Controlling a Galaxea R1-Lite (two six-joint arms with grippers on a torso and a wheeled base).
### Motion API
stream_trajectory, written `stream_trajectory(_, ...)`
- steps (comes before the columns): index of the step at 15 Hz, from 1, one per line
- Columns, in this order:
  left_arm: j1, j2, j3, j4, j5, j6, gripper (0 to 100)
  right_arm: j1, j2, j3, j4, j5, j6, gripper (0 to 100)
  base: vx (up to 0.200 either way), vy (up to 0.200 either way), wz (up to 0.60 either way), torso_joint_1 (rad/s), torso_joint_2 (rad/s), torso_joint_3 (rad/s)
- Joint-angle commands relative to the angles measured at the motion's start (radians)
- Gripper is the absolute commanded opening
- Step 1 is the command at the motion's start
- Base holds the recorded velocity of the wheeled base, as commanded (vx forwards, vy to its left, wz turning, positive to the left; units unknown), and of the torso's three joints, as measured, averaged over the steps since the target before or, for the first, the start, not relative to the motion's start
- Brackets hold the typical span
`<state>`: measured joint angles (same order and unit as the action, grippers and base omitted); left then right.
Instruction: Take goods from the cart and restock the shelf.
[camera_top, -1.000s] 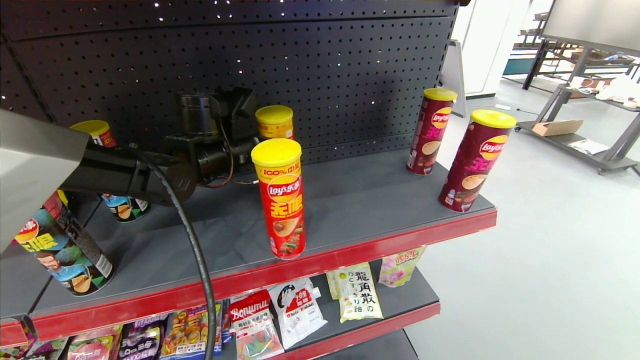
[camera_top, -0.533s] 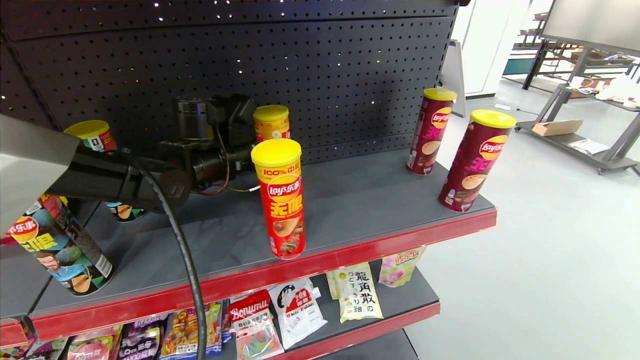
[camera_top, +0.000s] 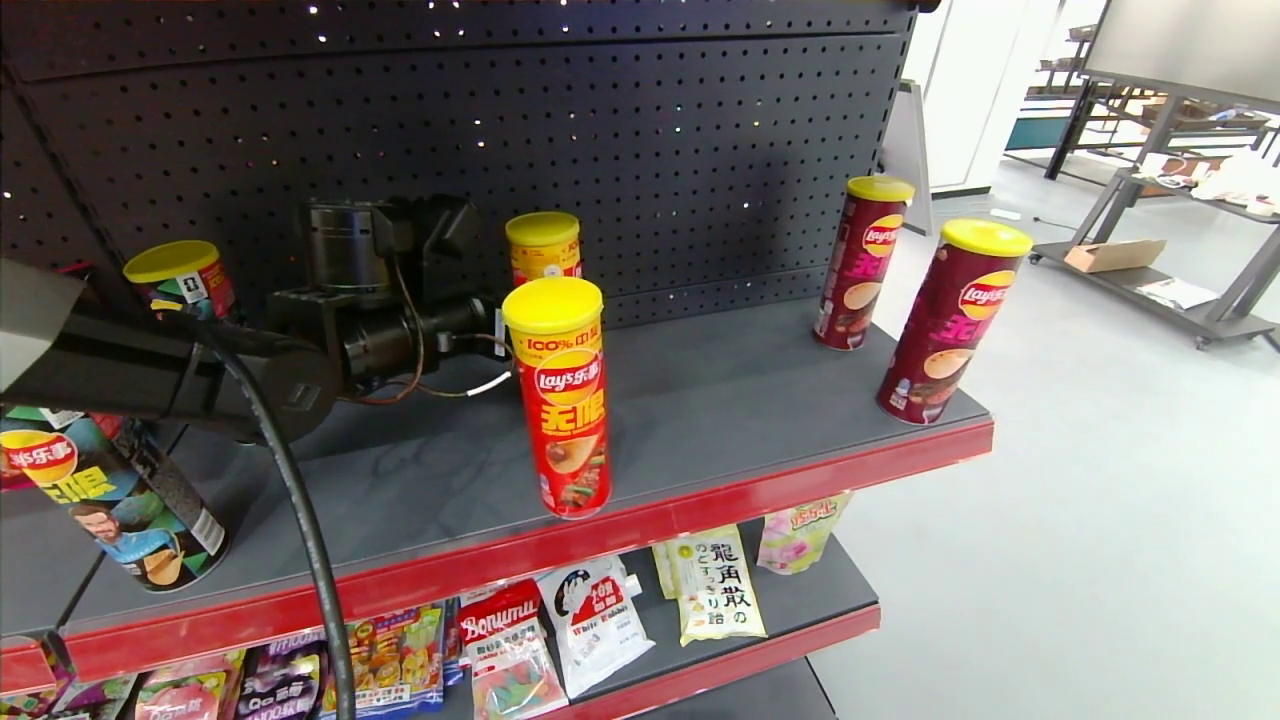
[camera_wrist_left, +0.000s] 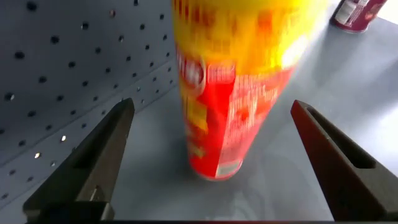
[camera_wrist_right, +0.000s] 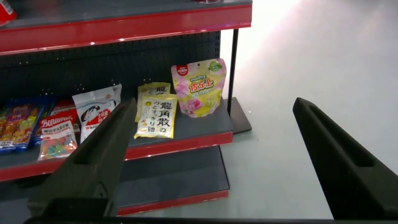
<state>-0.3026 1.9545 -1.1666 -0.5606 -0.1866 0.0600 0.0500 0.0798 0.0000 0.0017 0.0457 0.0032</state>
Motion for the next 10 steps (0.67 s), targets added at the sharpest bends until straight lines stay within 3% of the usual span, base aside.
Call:
stream_trajectory(1,0.014,-0.016,0.021,-0.004,0.001,0.003,100,0.001,0.002,0.0,0.0,0.0,0.0,100,0.0,0.0,0.0,0.0,0.0,0.0)
stream_trajectory(5,0.039,-0.097,0.107,0.004,-0.001,0.015,100,0.001,0.002,0.0,0.0,0.0,0.0,100,0.0,0.0,0.0,0.0,0.0,0.0)
stream_trajectory(7,0.046,-0.178,0.193,0.008,-0.002,0.034,100,0.001,0.002,0.0,0.0,0.0,0.0,100,0.0,0.0,0.0,0.0,0.0,0.0)
stream_trajectory(10,0.048,-0.299,0.274,0.1,-0.004,0.054,100,0.001,0.002,0.0,0.0,0.0,0.0,100,0.0,0.0,0.0,0.0,0.0,0.0)
